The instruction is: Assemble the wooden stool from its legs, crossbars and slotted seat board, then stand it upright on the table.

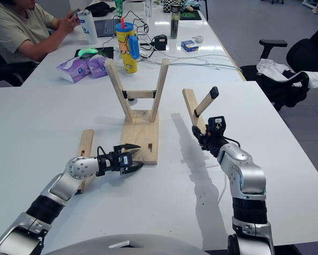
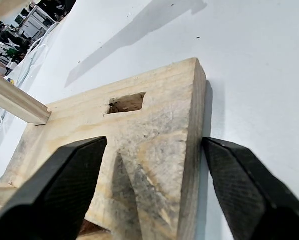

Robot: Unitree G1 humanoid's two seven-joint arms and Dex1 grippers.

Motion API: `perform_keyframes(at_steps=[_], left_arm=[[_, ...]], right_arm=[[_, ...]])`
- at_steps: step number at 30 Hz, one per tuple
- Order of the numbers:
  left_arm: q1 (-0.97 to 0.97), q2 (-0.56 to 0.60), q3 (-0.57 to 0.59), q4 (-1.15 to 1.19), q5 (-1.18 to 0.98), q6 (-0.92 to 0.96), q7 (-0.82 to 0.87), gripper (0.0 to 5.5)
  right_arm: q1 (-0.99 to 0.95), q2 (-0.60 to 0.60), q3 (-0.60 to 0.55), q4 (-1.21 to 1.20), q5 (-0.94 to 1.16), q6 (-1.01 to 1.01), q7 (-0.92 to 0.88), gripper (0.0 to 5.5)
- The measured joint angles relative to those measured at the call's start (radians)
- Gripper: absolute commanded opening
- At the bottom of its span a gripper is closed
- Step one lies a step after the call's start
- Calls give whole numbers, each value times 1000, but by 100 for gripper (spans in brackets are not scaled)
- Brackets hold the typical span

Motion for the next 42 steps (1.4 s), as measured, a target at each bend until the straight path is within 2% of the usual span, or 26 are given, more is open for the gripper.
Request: perform_keyframes(at_steps=[6, 8, 12, 17, 22, 25, 29, 33, 42], left_arm=[[1, -48, 79, -43, -118, 46, 22, 354], [1, -73, 134, -100, -235, 107, 12, 354], [-6, -123, 282, -240, -581, 360, -5, 354], [-76, -141, 468, -280, -1067, 704, 23, 428], [-154, -134, 587, -239, -1473, 959, 69, 503], [-228, -111, 638, -195, -1683, 1089, 126, 519], [-296, -95, 648, -156, -1792, 1167, 178, 519], [-306, -93, 640, -150, -1807, 1201, 189, 519], [-306, -85, 639, -182, -1818, 1232, 192, 383]], right_arm=[[-49, 29, -85, -15, 69, -109, 4, 207], [-96, 39, -111, -42, 121, -129, 14, 207], [-204, 49, -138, -80, 315, -79, 63, 207], [-237, 39, -140, -52, 592, 105, 185, 207], [-241, -13, -121, -13, 781, 273, 306, 207], [-264, -75, -76, 4, 864, 376, 411, 207], [-277, -128, -57, 21, 923, 426, 492, 207], [-277, -167, -32, 34, 925, 447, 534, 207], [-277, -201, 14, 45, 913, 458, 584, 207]])
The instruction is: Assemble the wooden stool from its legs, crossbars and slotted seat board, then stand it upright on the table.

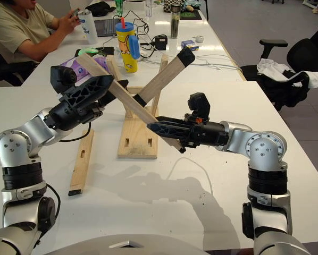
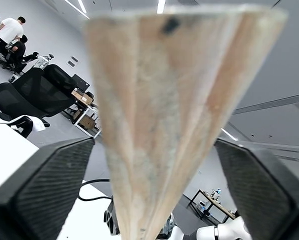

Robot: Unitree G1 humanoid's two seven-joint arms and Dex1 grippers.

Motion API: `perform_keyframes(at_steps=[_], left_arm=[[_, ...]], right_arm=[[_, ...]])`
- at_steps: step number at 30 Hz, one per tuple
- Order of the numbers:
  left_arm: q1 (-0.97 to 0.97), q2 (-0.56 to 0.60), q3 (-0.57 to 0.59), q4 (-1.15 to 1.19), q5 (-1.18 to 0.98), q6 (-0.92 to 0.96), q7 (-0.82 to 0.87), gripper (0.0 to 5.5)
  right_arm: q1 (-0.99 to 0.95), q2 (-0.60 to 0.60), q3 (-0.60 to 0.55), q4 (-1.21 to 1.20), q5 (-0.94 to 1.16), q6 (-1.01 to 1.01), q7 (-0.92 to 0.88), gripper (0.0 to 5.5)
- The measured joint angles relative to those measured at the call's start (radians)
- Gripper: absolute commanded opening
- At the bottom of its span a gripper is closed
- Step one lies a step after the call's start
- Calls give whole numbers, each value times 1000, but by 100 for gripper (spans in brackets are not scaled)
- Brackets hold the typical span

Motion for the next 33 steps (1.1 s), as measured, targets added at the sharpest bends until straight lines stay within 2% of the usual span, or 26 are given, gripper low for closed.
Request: perform_keyframes(at_steps=[12, 18, 19, 23, 26, 29, 33], left_arm=[[35, 39, -19, -7, 35, 32, -33, 212], [56, 71, -20, -9, 91, 32, -92, 208], [56, 73, -20, -8, 94, 32, -98, 208], [63, 108, 1, 23, 136, 32, -128, 203], [73, 177, 59, 61, 180, 22, -165, 203], [72, 275, 118, 117, 213, 24, -209, 203], [48, 414, 120, 208, 331, 24, -306, 203]], right_arm=[[0, -27, 12, 0, -19, 13, 21, 207], [0, -27, 31, 0, -28, 18, 11, 207], [0, -27, 32, 0, -28, 18, 11, 243], [0, -35, 23, 13, -58, -19, 14, 294], [36, -51, 48, 22, -168, -97, 6, 341], [113, -59, 78, -4, -255, -149, -13, 345], [212, -85, 248, -103, -530, -375, -27, 345]])
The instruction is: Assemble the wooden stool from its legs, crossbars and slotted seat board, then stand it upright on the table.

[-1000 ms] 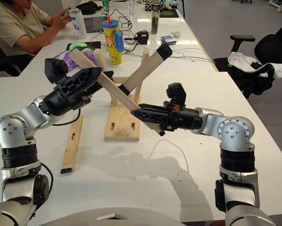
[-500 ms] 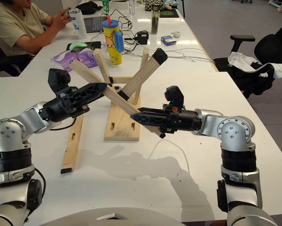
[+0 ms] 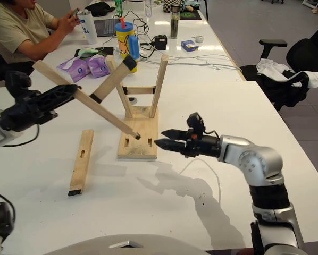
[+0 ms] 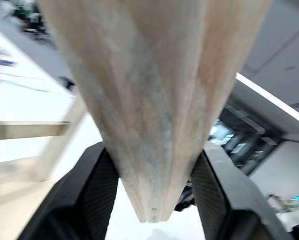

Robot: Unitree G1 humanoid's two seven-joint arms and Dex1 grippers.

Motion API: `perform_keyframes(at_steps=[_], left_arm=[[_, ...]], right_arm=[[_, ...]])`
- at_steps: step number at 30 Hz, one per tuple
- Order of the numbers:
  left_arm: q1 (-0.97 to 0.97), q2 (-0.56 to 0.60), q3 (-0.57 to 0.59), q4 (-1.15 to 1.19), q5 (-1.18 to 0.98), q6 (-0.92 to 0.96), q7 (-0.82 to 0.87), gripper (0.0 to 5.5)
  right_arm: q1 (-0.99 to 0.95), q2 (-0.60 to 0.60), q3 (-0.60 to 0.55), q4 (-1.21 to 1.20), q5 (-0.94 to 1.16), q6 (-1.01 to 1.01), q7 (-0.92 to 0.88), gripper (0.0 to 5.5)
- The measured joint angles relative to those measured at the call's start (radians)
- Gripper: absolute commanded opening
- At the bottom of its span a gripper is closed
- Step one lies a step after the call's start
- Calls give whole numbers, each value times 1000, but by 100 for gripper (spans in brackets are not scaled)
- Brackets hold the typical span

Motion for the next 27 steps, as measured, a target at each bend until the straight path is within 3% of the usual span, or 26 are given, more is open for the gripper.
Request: perform_keyframes(at_steps=[4, 8, 16, 27], left_arm=[[-95, 31, -62, 86, 152, -76, -92, 203], [-122, -4, -99, 101, 239, -153, -126, 203], [-107, -51, -119, 76, 321, -204, -166, 203], [-66, -102, -150, 26, 384, -256, -199, 203]], right_arm=[[10, 22, 174, -29, -279, -258, -28, 345], [4, 64, 274, 63, -476, -414, -86, 345], [5, 121, 305, 195, -602, -504, -126, 345], [-29, 100, 315, 354, -756, -621, -100, 345]])
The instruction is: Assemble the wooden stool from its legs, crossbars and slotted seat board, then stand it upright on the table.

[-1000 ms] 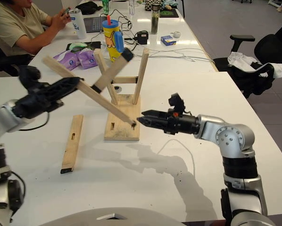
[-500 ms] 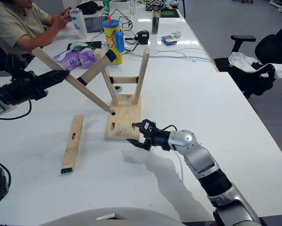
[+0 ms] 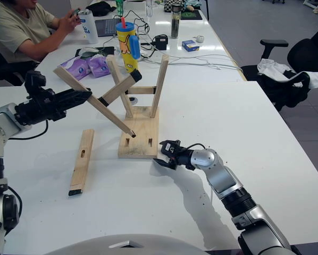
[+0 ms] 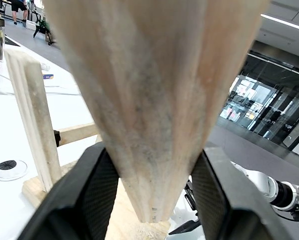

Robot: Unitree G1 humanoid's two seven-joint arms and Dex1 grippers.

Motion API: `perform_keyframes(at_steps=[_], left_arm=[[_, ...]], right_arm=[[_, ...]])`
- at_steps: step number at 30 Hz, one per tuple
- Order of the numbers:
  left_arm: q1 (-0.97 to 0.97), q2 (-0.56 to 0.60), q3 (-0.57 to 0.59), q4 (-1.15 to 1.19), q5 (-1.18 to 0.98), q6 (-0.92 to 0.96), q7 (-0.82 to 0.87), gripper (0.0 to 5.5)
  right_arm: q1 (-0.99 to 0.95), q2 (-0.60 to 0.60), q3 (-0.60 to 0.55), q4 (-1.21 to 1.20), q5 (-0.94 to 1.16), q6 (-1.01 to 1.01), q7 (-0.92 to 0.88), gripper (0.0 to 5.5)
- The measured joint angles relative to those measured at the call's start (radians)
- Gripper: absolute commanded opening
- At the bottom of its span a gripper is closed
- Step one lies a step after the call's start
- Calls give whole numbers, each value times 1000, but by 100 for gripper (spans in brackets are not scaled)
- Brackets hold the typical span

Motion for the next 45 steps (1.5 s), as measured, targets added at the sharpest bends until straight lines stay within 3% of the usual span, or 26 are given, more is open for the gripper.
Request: perform_keyframes(at_steps=[12, 17, 22, 24, 31, 45], left_arm=[[30, 0, -11, -57, 73, -55, -14, 203], [37, -19, -29, -72, 117, -118, -14, 203], [31, -49, -95, -62, 177, -187, -45, 203], [12, -57, -126, -38, 212, -220, -63, 203], [-65, -72, -227, 73, 333, -338, -154, 203], [-198, -48, -391, 195, 541, -548, -320, 203]], right_arm=[[-27, -12, -107, 52, -30, 8, -33, 345], [5, -21, -131, -60, 13, 70, 20, 345], [29, 31, -192, -175, 135, 215, 13, 277], [26, 99, -215, -204, 187, 281, -24, 277], [52, 277, -207, -210, 246, 393, -161, 277], [48, 219, -89, -170, 155, 438, -185, 277]])
